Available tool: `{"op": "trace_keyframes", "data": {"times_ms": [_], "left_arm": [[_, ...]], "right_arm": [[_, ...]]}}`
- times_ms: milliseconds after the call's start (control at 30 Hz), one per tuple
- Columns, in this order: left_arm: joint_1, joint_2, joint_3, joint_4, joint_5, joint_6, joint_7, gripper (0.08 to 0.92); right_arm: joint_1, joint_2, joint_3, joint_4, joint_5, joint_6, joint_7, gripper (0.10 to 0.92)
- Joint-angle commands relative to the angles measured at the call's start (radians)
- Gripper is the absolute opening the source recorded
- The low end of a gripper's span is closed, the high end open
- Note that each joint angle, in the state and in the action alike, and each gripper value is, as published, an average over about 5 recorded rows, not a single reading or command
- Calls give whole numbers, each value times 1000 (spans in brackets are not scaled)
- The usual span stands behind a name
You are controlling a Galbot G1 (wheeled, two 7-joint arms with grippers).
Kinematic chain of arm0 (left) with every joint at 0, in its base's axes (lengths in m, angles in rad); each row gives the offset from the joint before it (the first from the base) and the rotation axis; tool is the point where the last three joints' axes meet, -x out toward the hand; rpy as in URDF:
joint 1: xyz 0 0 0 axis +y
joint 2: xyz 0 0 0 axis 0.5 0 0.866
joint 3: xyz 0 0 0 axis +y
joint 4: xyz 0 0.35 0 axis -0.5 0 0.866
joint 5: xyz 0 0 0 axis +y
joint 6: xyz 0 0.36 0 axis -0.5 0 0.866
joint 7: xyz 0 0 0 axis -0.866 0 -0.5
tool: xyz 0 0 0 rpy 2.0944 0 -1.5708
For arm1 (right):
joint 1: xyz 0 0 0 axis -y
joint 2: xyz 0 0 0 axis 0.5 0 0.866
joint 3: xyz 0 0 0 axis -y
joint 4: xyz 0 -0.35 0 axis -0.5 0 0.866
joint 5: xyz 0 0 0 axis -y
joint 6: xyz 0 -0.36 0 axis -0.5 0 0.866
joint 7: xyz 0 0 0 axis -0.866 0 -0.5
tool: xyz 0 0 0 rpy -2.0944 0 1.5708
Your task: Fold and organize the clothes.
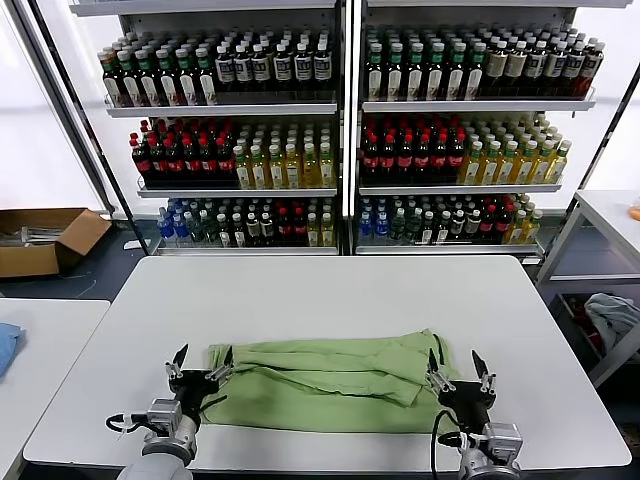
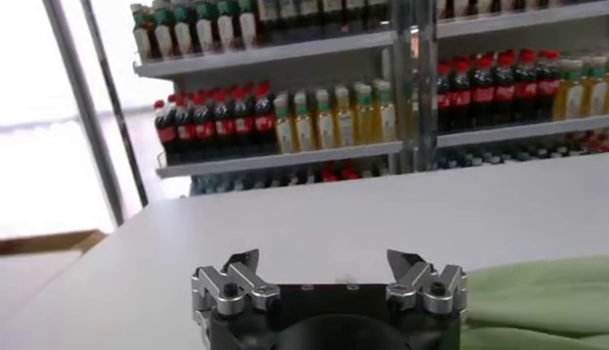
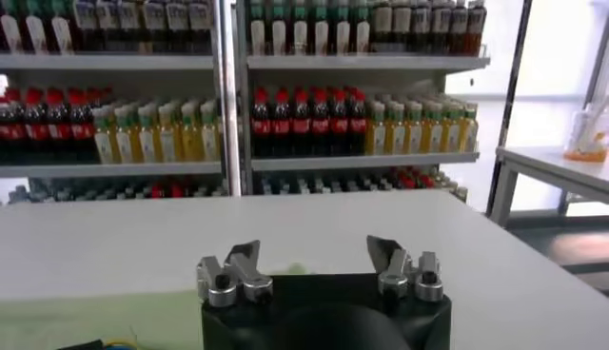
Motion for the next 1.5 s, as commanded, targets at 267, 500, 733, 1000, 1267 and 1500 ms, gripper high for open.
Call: {"op": "trace_keyframes", "data": {"times_ms": [267, 500, 733, 1000, 1267, 1500], "left_arm": [[-4, -57, -3, 88, -86, 8, -21, 823], [-1, -46, -6, 127, -86, 6, 2, 749], [0, -41, -9, 149, -87, 1, 28, 532], [-10, 8, -45, 145, -83, -26, 41, 290], [-4, 274, -234, 147, -109, -39, 62, 102], [30, 526, -452, 209, -226, -43, 68, 102]], "right_arm": [[-17, -3, 5, 38, -6, 10, -1, 823], [-25, -1, 4, 29, -6, 15, -2, 823], [-17, -3, 6, 25, -4, 13, -3, 823], [11, -7, 8, 21, 3, 1, 0, 823], [37, -14, 14, 23, 16, -8, 5, 823], [51, -10, 22, 16, 22, -8, 9, 823]]}}
